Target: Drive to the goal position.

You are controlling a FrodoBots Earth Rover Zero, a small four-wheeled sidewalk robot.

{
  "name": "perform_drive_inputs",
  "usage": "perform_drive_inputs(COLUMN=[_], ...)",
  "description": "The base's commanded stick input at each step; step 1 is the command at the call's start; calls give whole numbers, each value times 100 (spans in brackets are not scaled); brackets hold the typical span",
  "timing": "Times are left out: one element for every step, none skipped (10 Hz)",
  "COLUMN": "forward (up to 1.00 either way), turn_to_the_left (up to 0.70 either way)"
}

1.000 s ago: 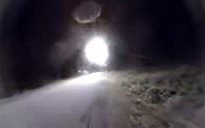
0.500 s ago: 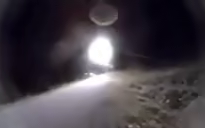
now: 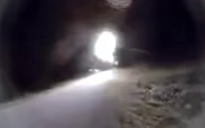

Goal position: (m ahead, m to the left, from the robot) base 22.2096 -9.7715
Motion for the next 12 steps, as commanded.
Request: perform_drive_inputs(forward=[0,0,0,0,0,0,0,0,0,0,0,0], turn_to_the_left=[100,100,100,100,100,100,100,100,38,0,0,0])
